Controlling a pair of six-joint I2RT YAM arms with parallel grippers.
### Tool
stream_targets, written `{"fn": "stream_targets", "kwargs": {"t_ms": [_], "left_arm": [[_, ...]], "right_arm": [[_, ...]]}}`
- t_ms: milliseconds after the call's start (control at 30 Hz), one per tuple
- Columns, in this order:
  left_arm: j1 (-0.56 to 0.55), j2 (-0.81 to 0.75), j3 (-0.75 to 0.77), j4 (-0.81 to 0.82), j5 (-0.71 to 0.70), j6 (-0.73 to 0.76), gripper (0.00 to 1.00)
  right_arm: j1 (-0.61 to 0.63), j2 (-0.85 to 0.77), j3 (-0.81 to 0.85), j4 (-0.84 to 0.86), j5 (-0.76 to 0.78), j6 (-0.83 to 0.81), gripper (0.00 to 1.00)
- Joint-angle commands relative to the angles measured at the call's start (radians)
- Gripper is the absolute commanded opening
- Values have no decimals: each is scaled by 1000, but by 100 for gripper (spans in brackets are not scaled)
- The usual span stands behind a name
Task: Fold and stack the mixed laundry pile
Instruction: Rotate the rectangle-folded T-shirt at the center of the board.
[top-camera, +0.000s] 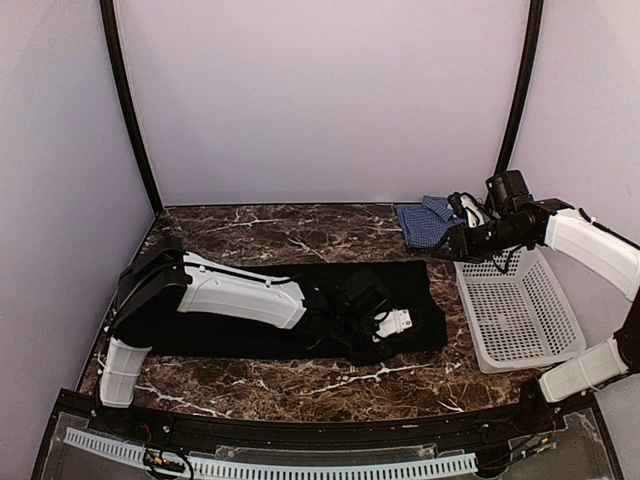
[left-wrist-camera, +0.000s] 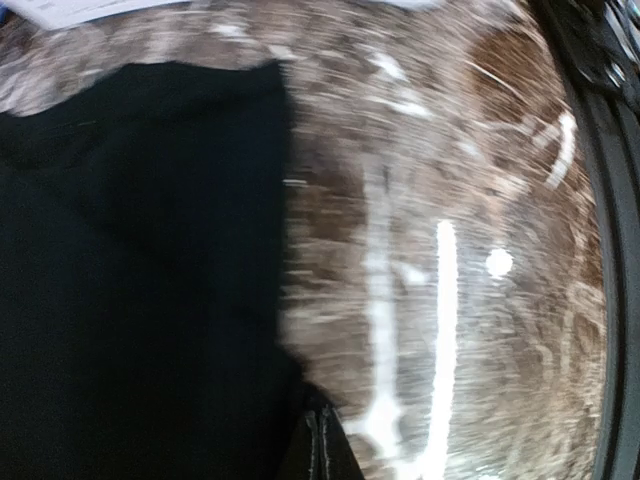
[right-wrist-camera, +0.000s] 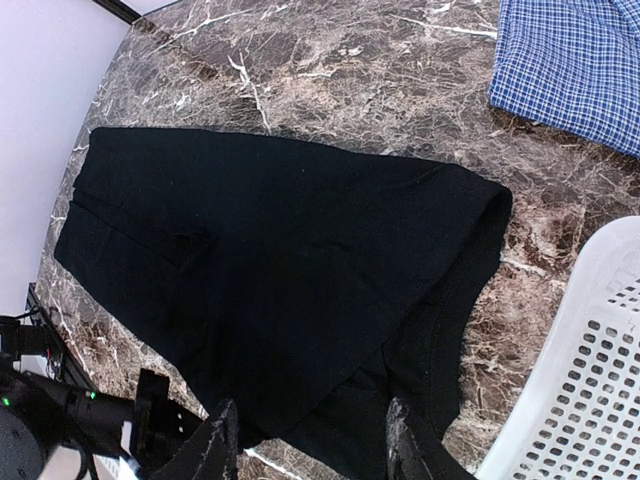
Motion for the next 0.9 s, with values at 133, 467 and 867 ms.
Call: {"fn": "stream_targets", "kwargs": {"t_ms": [133,467,867], "left_arm": [[179,-63,73,-5,85,-52,0],[287,-19,79,36,-20,-84,0],[337,-14,120,-23,-190,-133,38]], "right_arm": [[-5,-7,-16,22,-10,7,47],[-5,4,-39,35,-46,16,46],[36,-5,-86,44,-76,50,45]]}}
